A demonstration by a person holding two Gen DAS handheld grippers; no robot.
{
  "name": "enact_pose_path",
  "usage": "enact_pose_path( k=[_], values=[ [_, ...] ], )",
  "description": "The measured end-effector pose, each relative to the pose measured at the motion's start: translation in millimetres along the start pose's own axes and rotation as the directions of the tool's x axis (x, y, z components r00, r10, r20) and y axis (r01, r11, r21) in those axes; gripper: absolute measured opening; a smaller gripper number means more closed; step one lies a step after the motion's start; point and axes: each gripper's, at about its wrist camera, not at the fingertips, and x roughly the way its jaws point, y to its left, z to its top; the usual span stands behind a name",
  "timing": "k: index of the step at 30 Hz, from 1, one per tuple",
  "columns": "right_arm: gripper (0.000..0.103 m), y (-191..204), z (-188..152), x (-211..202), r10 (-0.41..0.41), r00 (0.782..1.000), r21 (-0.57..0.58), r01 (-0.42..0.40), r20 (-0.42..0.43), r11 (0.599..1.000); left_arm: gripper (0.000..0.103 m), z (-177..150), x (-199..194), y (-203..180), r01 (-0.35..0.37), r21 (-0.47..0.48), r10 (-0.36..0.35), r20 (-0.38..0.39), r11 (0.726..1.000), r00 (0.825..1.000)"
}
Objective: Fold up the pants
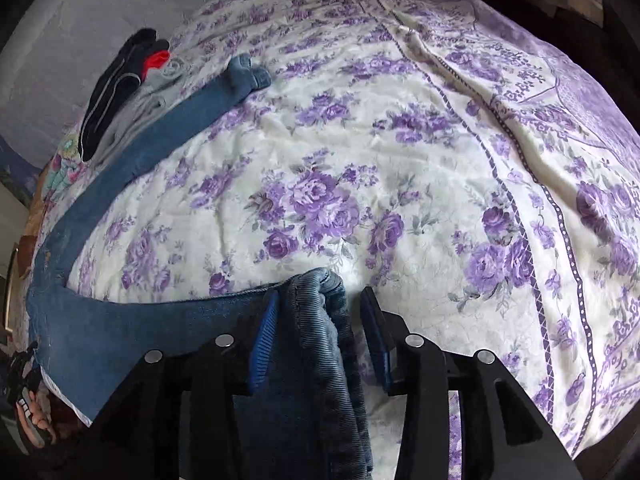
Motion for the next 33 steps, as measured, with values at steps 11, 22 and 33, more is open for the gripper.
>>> enact_pose_path(
  k=[11,22,33],
  values=[
    [0.059,88.5,-36.5,-37.6,0.068,0.988,-0.241,-0.032,0.139,0.970,0.087,6.1,-19.5,-135.2,-0.199,0.459,0.114,0.206,0.866,0.972],
    [0.058,55.1,-56.7,-42.8,0.100,0.970,-0.172,-0.062,0.221,0.983,0.082,-9.3,36.7,-102.4,-0.294,0.445,0.269,0.120,0.846,0.956],
    [0.065,28.7,-65.8,-43.5,0.019,0.980,-0.106,0.002,0.197,0.994,0.097,-47.8,86.6,-136.4,-0.225,0.622,0.293,-0.008,0.750,0.956]
  ],
)
